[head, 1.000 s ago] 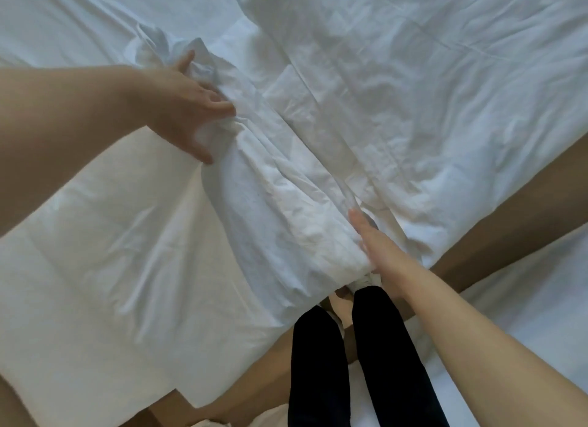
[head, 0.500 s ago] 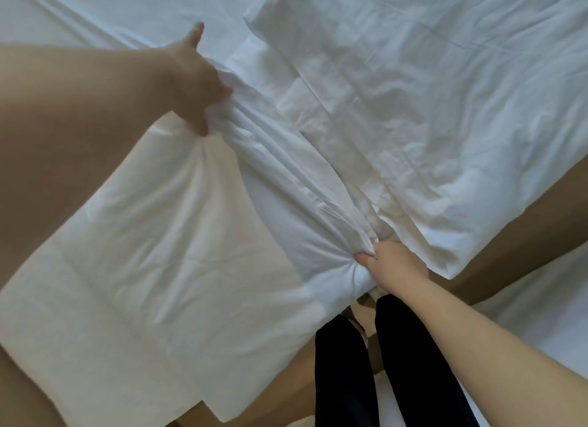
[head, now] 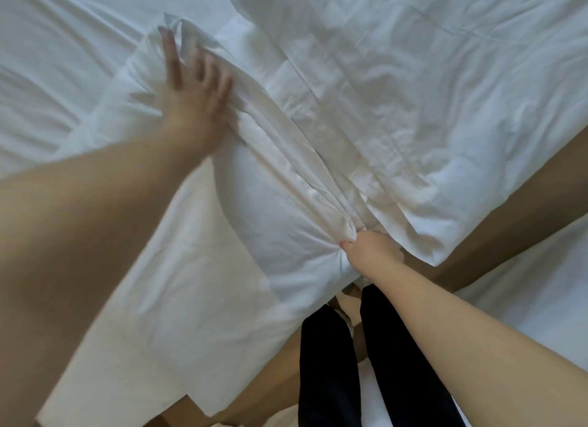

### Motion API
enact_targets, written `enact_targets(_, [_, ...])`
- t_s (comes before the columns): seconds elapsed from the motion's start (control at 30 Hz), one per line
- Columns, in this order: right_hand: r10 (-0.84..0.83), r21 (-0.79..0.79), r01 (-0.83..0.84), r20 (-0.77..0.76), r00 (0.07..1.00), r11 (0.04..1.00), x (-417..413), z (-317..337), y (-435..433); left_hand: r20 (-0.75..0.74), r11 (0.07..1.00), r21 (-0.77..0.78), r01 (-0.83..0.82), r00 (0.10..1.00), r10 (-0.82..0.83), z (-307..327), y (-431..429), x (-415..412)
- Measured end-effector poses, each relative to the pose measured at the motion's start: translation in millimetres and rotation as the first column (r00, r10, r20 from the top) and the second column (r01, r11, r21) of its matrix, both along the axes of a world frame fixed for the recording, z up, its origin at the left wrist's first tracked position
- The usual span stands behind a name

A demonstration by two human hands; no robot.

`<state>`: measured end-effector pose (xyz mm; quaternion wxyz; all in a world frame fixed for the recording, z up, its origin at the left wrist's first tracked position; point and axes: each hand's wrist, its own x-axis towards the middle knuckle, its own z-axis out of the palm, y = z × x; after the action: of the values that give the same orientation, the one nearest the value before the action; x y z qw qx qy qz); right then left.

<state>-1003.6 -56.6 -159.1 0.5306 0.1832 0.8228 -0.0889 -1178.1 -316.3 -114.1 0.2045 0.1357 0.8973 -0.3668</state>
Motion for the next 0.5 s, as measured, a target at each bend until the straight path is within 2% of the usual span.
enact_targets(0.03, [0.012, 0.000, -0.012, -0.015, 1.000, 1.000, -1.9, 5.3, -2.2, 0.022, 0.963, 0.246, -0.114, 0.993, 0.112, -4.7, 10.4, 19.5])
enact_targets(0.07, [0.049, -0.009, -0.050, -0.058, 0.997, 0.999, -3.4, 12.0, -2.4, 0.061, 0.867, 0.452, -0.209, 0.977, 0.204, -7.5, 22.2, 40.3])
enact_targets(0.1, [0.109, -0.019, -0.113, -0.135, 0.985, 0.993, -4.1, 20.7, -0.5, 0.083, 0.769, 0.582, -0.263, 0.961, 0.265, -9.7, 34.8, 62.3])
enact_targets(0.13, [0.182, -0.024, -0.194, -0.251, 0.951, 0.981, -4.7, 31.1, 2.0, 0.096, 0.711, 0.635, -0.301, 0.945, 0.314, -13.7, 45.7, 84.3])
enact_targets(0.2, [0.291, -0.038, -0.374, -0.558, 0.777, 0.927, -11.0, 47.9, 9.9, 0.149, 0.663, 0.635, -0.397, 0.905, 0.398, -17.6, 65.5, 119.8])
enact_targets(0.27, [0.399, 0.041, -0.544, -0.725, 0.561, 0.838, -30.1, 51.7, 21.8, 0.171, 0.642, 0.614, -0.459, 0.872, 0.460, -20.6, 79.7, 141.1])
enact_targets(0.37, [0.642, 0.191, -0.727, -0.645, 0.414, 0.660, -83.6, 36.2, 37.7, 0.141, 0.612, 0.612, -0.501, 0.831, 0.539, -31.5, 91.7, 144.7])
enact_targets(0.47, [0.706, 0.251, -0.767, -0.621, 0.340, 0.590, -137.5, 21.3, 42.9, 0.111, 0.609, 0.612, -0.504, 0.818, 0.565, -37.1, 101.7, 131.5])
enact_targets(0.5, [0.742, 0.270, -0.796, -0.600, 0.300, 0.541, -151.2, 11.1, 42.3, 0.098, 0.610, 0.604, -0.512, 0.808, 0.581, -44.6, 105.2, 128.7])
